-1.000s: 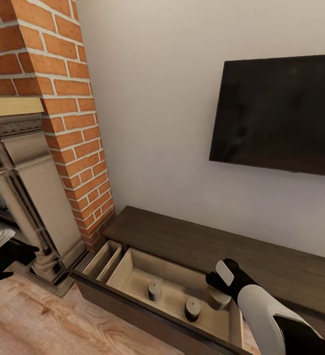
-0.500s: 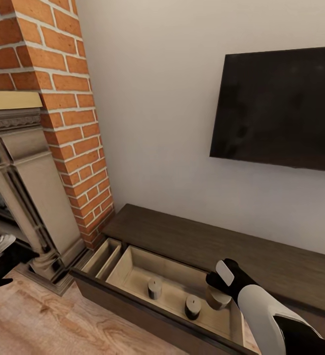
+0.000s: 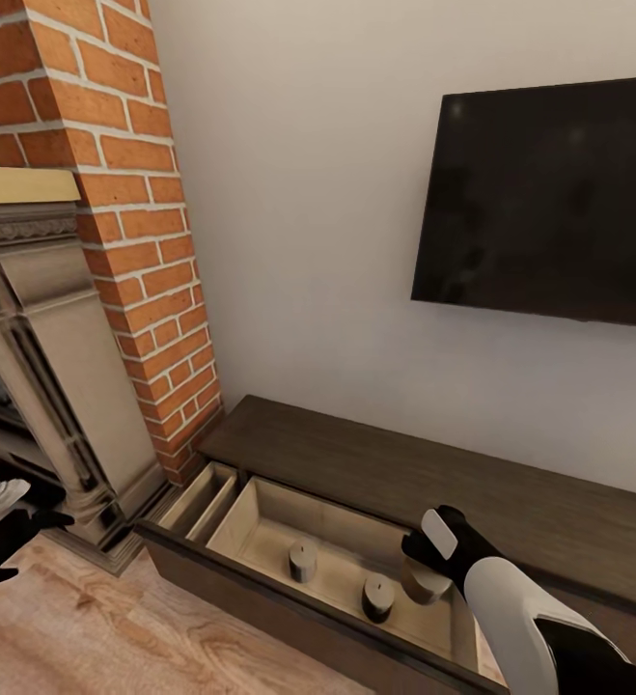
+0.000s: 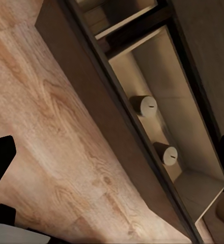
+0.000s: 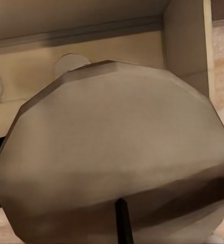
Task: Place each of the two pumpkins and all three candles from the living room inside a cabinet in the living room (use any cabinet), then make sure every cabinet is closed, and position the cauldron so it is next to a table in the living room.
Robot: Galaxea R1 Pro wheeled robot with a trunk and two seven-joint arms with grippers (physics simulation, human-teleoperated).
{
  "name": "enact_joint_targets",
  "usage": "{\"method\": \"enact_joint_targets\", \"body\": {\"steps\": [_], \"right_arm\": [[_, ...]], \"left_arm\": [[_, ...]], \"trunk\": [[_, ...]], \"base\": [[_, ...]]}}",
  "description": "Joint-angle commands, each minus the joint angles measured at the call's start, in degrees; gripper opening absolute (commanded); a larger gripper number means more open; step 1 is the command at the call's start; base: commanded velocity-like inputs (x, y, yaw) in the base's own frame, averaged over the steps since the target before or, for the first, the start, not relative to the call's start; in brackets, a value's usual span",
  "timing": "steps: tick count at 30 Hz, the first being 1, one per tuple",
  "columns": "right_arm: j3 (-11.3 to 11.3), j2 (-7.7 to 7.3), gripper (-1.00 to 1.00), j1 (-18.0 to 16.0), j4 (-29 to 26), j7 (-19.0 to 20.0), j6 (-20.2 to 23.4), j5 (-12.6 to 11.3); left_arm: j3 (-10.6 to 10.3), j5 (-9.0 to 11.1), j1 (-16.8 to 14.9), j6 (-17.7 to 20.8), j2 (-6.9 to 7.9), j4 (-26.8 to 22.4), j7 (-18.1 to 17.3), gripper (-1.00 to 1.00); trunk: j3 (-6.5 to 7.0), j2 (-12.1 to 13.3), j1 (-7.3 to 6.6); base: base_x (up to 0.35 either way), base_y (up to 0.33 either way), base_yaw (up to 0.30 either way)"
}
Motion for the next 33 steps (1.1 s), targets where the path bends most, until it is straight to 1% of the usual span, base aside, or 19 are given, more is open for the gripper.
{"method": "enact_joint_targets", "body": {"steps": [1,10,19,30,31,33], "right_arm": [[0.04,0.07,-1.0,0.0,-0.26,-0.54,-0.03,-0.8],[0.06,0.31,-1.0,0.0,-0.81,-0.43,0.04,-0.8],[0.06,0.35,-1.0,0.0,-0.85,-0.26,0.0,-0.8],[0.06,0.35,-1.0,0.01,-0.85,-0.16,0.0,-0.8],[0.06,0.35,-1.0,0.01,-0.85,-0.16,0.0,-0.8],[0.06,0.35,-1.0,0.01,-0.85,-0.15,0.0,-0.8]], "left_arm": [[0.07,0.47,0.0,0.29,-0.04,-0.02,0.62,1.0],[0.08,0.4,0.11,0.29,-0.1,0.04,0.66,1.0],[0.08,0.4,0.12,0.29,-0.1,0.01,0.65,1.0],[-0.05,0.5,0.12,0.29,-0.18,0.06,0.46,1.0],[-0.19,0.51,0.13,0.29,-0.21,0.06,0.44,1.0],[-1.45,0.5,0.12,0.29,-0.33,0.05,0.42,1.0]], "trunk": [[-0.06,-0.03,0.0],[-0.06,-0.03,0.0],[-1.67,-3.64,1.97],[-1.67,-3.64,1.97],[-1.67,-3.64,1.97],[-1.67,-3.64,1.97]], "base": [[0.0,0.0,0.0],[0.0,0.0,0.0],[0.0,0.0,0.0],[0.0,0.0,0.0],[0.0,0.0,0.0],[0.0,0.0,0.0]]}}
